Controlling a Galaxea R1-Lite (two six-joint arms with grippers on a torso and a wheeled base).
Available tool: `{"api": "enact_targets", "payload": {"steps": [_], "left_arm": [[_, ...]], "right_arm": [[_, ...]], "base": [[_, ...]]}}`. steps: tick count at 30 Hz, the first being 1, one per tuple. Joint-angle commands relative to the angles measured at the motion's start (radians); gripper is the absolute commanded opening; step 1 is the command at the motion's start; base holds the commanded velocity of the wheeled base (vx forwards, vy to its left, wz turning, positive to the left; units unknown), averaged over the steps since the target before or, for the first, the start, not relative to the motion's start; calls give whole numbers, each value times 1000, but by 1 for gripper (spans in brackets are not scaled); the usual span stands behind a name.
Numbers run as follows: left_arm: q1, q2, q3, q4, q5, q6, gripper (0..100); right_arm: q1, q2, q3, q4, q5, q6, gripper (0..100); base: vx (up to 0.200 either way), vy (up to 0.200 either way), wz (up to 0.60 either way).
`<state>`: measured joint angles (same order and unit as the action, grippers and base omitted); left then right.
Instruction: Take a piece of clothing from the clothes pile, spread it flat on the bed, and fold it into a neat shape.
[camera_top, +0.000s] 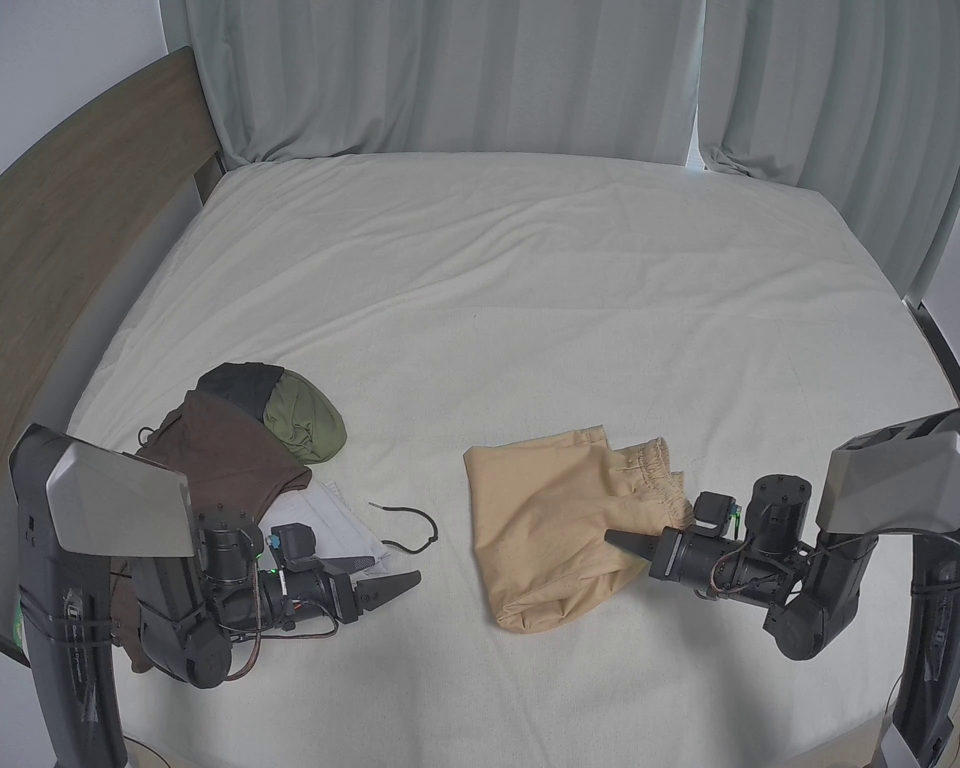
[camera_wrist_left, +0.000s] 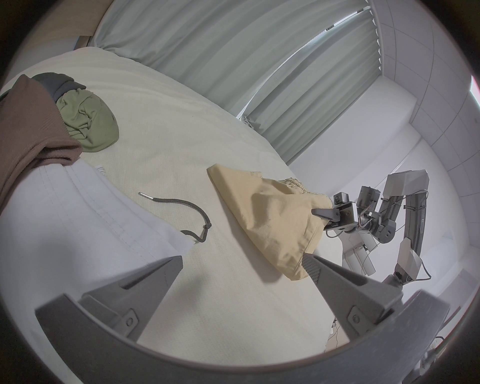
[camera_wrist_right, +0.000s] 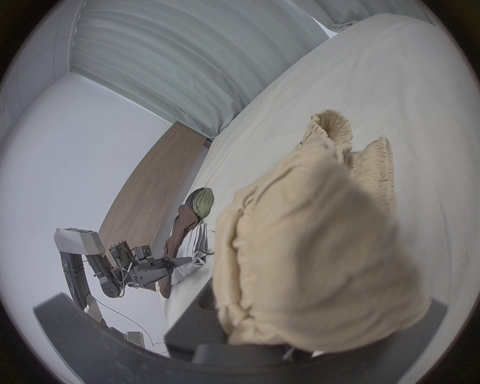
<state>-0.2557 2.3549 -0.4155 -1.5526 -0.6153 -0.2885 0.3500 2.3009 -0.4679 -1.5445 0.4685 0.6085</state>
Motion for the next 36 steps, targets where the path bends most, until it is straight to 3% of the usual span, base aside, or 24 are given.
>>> {"api": "enact_targets", "payload": {"steps": [1, 18, 36], "left_arm": [[0, -6, 1, 0, 0, 0, 100], [1, -9, 3, -1, 2, 5, 100], [1, -26, 4, 0, 2, 3, 100]], "right_arm": [[1, -23, 0, 0, 1, -1, 0], [1, -124, -32, 4, 7, 11, 0], [-17, -176, -268, 30, 38, 100, 0]], "base": [[0, 0, 0], [0, 0, 0], [0, 0, 0]]}}
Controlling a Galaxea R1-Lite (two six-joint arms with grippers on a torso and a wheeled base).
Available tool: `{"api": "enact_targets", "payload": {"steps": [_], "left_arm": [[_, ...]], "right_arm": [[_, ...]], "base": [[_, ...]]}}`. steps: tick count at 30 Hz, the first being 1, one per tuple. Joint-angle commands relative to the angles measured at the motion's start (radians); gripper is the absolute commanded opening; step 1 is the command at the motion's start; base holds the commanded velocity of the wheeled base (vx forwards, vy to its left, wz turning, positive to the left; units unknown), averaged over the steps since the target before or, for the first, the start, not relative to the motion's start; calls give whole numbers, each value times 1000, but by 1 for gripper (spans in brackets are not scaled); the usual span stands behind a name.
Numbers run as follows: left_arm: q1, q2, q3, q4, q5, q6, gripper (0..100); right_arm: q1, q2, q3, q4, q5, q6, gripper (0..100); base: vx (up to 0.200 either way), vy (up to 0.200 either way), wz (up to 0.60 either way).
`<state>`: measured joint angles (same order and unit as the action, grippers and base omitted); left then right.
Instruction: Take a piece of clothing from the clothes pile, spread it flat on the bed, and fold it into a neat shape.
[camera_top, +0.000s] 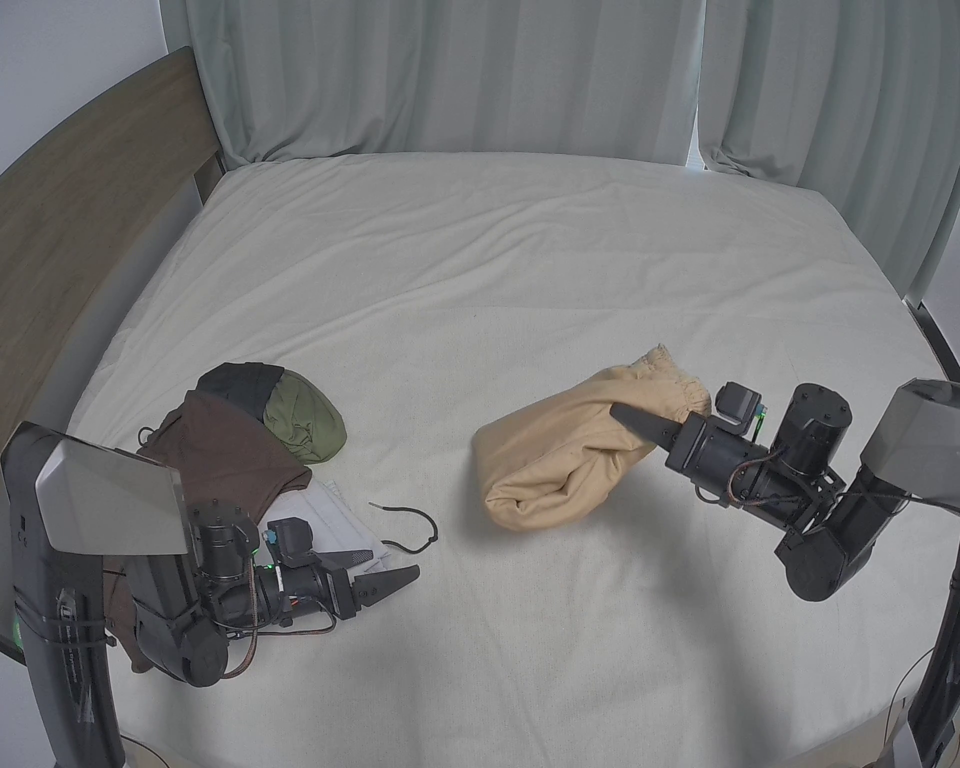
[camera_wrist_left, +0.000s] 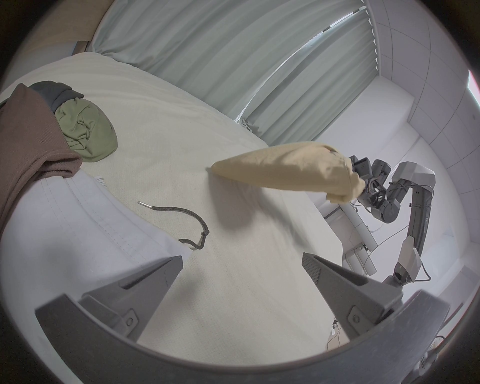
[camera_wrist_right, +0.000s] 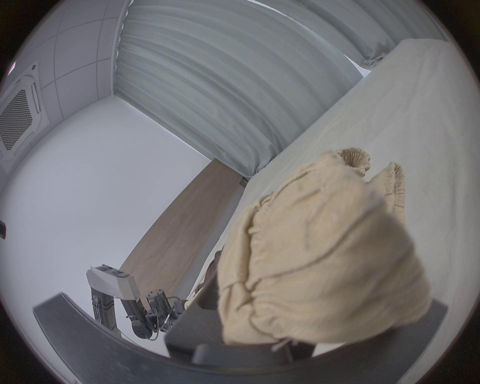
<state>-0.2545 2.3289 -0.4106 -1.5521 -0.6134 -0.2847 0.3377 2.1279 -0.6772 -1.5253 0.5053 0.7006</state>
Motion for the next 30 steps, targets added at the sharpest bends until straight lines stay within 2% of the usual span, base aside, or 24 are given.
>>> {"api": "enact_targets", "payload": {"steps": [1, 14, 24, 30], "left_arm": [[0, 0, 0, 0, 0, -1, 100], [0, 0, 1, -2, 0, -2, 100], [1, 0, 1, -2, -2, -2, 100], [7, 0, 1, -2, -2, -2, 100]], "right_arm": [[-6, -2, -84, 27, 1, 14, 0], [-46, 20, -354, 215, 21, 23, 0], [-71, 142, -633, 387, 21, 23, 0], [-78, 215, -742, 432, 21, 23, 0]], "base": [[0, 0, 0], [0, 0, 0], [0, 0, 0], [0, 0, 0]]}}
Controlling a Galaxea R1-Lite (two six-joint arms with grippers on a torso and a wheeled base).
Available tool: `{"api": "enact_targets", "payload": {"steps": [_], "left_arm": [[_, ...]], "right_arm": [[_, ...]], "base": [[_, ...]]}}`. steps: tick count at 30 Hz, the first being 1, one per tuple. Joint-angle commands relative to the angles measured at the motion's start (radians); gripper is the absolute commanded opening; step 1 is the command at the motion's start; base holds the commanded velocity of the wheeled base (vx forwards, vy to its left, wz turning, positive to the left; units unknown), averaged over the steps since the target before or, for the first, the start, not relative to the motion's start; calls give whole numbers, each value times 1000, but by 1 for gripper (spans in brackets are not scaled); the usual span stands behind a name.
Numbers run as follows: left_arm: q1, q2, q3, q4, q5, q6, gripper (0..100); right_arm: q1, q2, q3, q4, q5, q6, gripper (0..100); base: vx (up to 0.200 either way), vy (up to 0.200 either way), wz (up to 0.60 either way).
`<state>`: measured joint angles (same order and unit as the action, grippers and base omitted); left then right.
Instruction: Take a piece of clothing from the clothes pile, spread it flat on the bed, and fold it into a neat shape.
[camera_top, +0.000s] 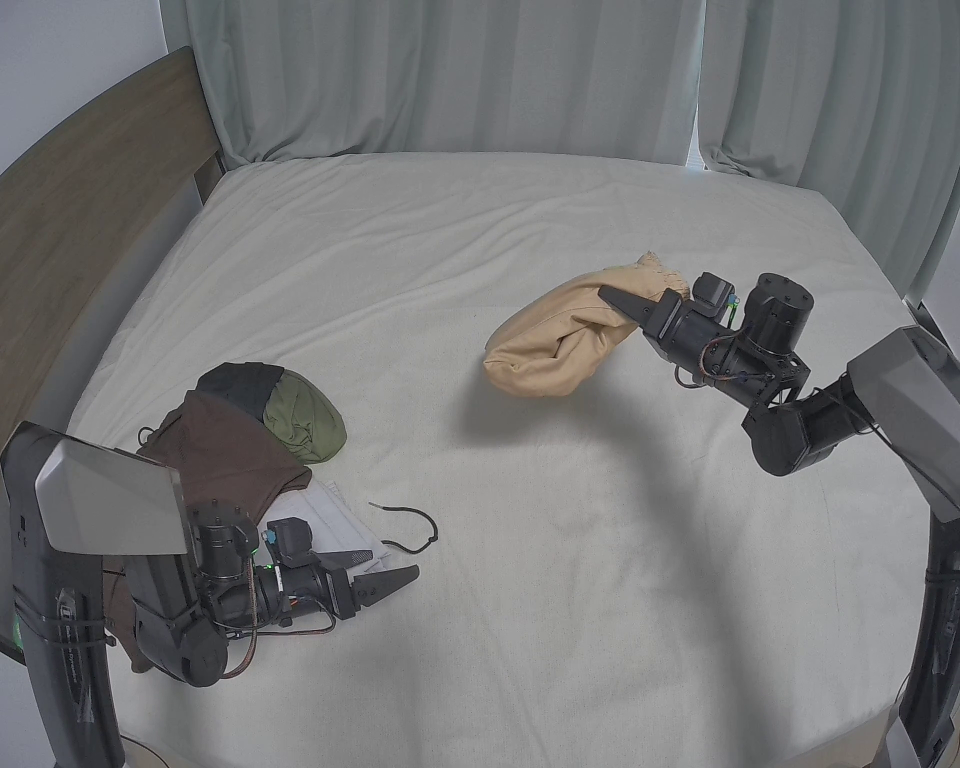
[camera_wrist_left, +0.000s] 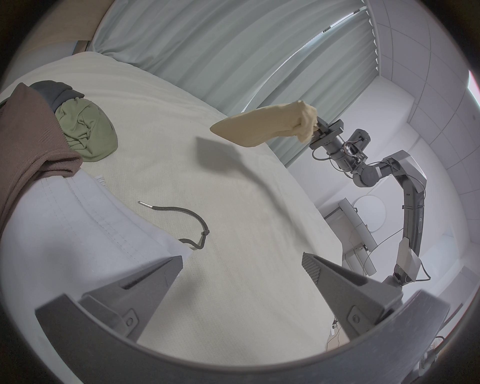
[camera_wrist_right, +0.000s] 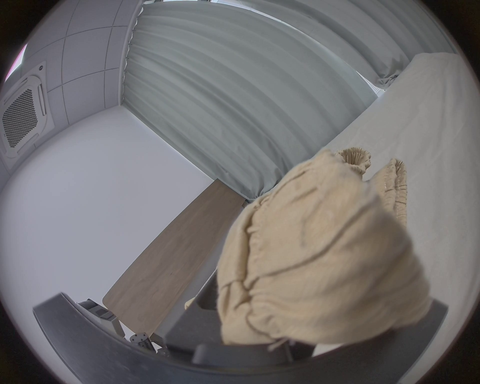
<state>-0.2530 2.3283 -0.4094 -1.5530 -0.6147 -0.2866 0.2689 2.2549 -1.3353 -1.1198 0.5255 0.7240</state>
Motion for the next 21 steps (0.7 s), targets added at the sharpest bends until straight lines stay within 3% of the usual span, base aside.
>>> {"api": "enact_targets", "payload": {"steps": [1, 21], "left_arm": [[6, 0, 0, -1, 0, 0, 100], [8, 3, 4, -1, -17, -3, 100]], "right_arm": [[-14, 98, -105, 35, 1, 0, 0], [-53, 183, -407, 170, 2, 67, 0]], "base": [[0, 0, 0], [0, 0, 0]]}}
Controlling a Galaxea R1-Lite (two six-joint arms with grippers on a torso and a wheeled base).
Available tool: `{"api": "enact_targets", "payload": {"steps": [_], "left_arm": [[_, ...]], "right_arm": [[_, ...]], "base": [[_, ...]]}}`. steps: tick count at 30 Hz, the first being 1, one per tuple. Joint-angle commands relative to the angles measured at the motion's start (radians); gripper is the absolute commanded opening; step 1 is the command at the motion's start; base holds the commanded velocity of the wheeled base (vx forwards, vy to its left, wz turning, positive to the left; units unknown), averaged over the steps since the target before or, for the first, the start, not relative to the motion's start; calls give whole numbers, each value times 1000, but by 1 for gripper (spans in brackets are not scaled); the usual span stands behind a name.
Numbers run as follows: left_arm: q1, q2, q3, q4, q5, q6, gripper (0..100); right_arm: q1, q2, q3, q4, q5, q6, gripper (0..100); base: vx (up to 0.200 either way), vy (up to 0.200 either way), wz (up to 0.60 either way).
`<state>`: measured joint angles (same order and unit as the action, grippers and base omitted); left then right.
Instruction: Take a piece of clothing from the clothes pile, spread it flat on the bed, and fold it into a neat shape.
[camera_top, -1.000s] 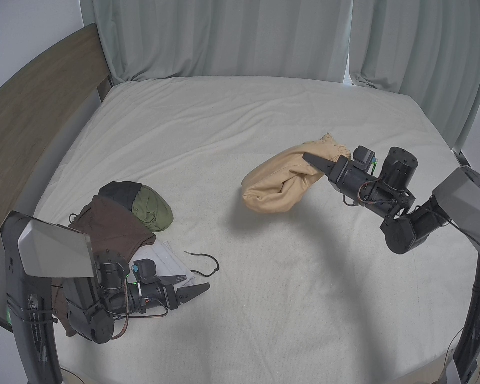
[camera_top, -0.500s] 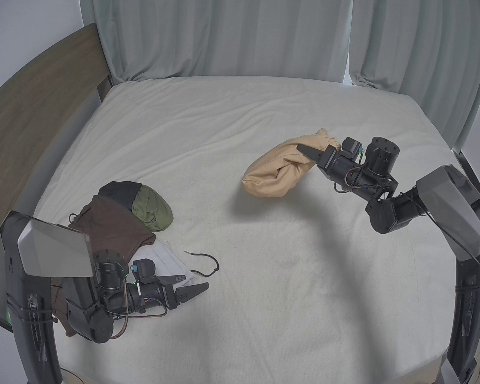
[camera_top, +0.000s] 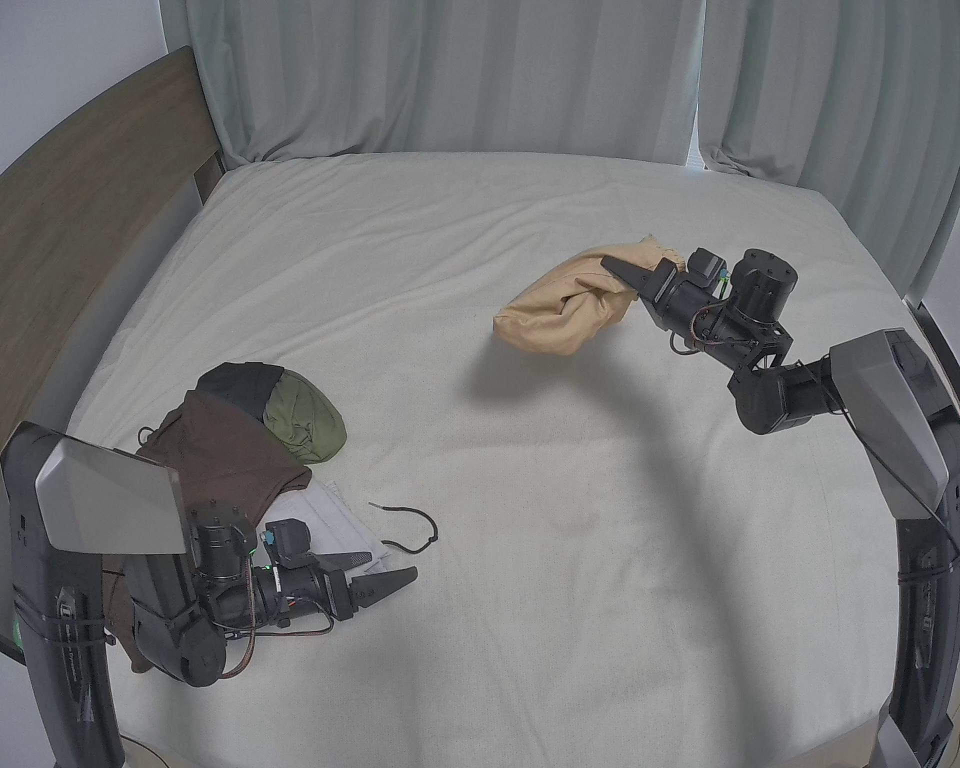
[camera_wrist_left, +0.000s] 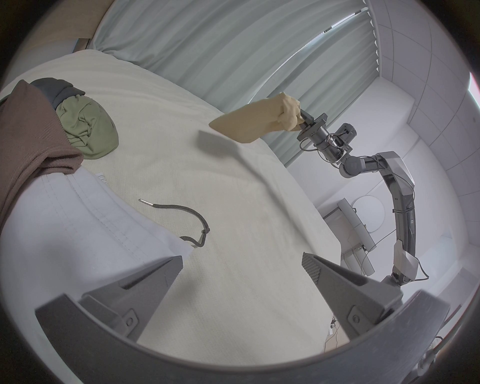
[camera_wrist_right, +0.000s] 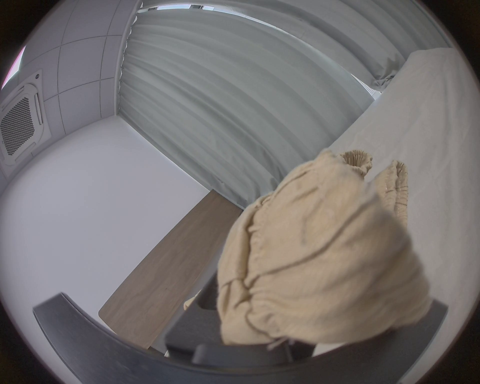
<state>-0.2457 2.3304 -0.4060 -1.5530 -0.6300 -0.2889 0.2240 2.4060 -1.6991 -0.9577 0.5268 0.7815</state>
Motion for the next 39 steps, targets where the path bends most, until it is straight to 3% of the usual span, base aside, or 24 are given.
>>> {"api": "enact_targets", "payload": {"steps": [1, 10, 20, 30, 31, 36, 39], "left_arm": [[0, 1, 1, -1, -2, -1, 100], [2, 0, 4, -1, -4, -1, 100], [2, -2, 4, -1, -7, 1, 100], [0, -3, 7, -1, -8, 2, 100], [0, -3, 7, -1, -8, 2, 100], [2, -3, 7, -1, -8, 2, 100], [2, -3, 7, -2, -8, 2, 100]], "right_arm": [[-8, 45, -43, 4, -1, 13, 0], [-11, 237, 46, -124, -8, 22, 0], [-15, 271, 334, -375, -8, 22, 0], [-15, 332, 406, -495, -8, 22, 0], [-15, 332, 404, -495, -8, 22, 100], [-15, 331, 423, -510, -11, 18, 100], [-14, 288, 539, -524, -11, -8, 100]], "base": [[0, 0, 0], [0, 0, 0], [0, 0, 0], [0, 0, 0], [0, 0, 0], [0, 0, 0], [0, 0, 0]]}}
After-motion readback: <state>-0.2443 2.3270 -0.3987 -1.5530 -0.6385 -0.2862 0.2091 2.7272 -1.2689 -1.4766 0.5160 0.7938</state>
